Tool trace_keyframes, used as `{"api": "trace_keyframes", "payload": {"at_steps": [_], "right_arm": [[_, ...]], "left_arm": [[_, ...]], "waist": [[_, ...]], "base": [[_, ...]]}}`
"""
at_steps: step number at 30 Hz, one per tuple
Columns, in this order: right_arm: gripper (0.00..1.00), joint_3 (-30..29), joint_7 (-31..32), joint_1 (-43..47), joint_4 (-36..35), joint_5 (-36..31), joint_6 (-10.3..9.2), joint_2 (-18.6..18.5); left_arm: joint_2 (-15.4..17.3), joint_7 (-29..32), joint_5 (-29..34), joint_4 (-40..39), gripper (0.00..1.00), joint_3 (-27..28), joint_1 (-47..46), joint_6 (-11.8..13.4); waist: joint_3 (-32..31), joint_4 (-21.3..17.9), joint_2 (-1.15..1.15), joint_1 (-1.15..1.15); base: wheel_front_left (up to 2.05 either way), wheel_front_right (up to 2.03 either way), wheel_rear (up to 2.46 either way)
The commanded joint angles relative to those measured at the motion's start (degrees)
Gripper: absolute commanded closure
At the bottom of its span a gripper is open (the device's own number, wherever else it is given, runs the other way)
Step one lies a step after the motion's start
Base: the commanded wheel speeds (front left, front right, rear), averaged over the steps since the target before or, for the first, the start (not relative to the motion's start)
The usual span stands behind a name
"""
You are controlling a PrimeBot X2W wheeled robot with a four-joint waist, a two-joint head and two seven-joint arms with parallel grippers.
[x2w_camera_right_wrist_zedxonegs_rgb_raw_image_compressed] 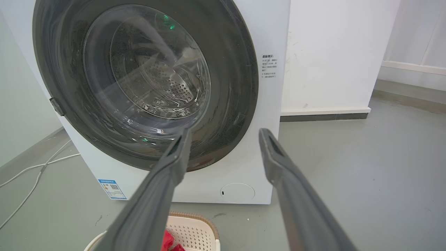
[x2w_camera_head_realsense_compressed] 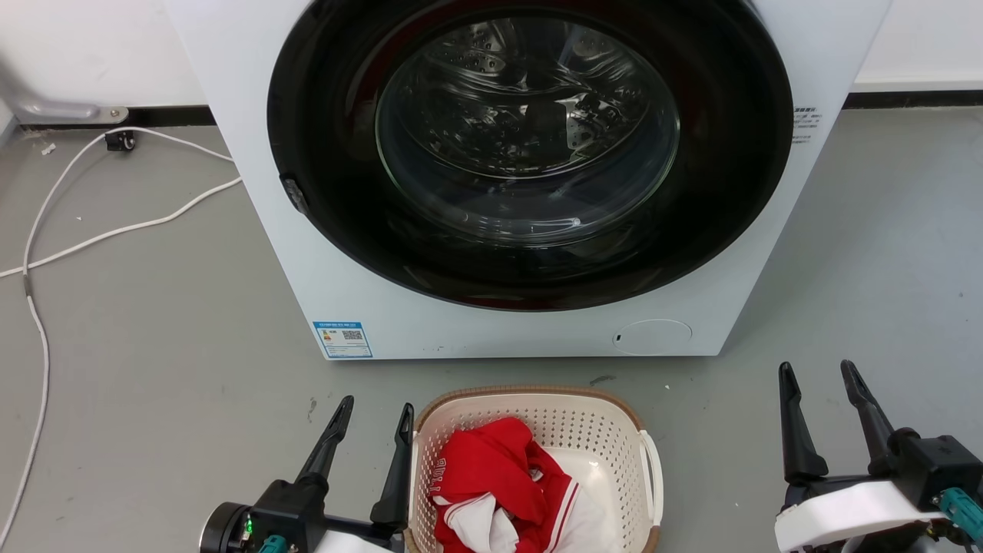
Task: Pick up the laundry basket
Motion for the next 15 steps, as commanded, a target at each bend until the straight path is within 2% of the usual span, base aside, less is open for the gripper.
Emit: {"api": "trace_keyframes", "payload": {"at_steps": [1,8,15], "right_arm": [[0.0,0.0,-0.3,-0.9,0.1,0.2,-0.02,0.0],[0.0,0.1,-0.4,-1.3,0.1,0.1,-0.02,0.0],[0.0,0.3,0.7,-3.5,-0.6,-0.8,-0.02,0.0]], "left_arm": [[0.0,-0.2,0.1,0.1,0.0,0.0,-0.6,0.1],[0.0,-0.2,0.5,0.0,0.0,0.4,-1.2,0.3],[0.0,-0.2,0.3,0.7,0.0,1.0,-3.7,0.2]], "waist": [[0.1,0.0,0.0,0.0],[1.3,-0.2,0.0,0.0],[7.6,-0.8,0.0,0.0]], "base": [[0.0,0.0,0.0],[0.0,0.0,0.0],[0.0,0.0,0.0]]}}
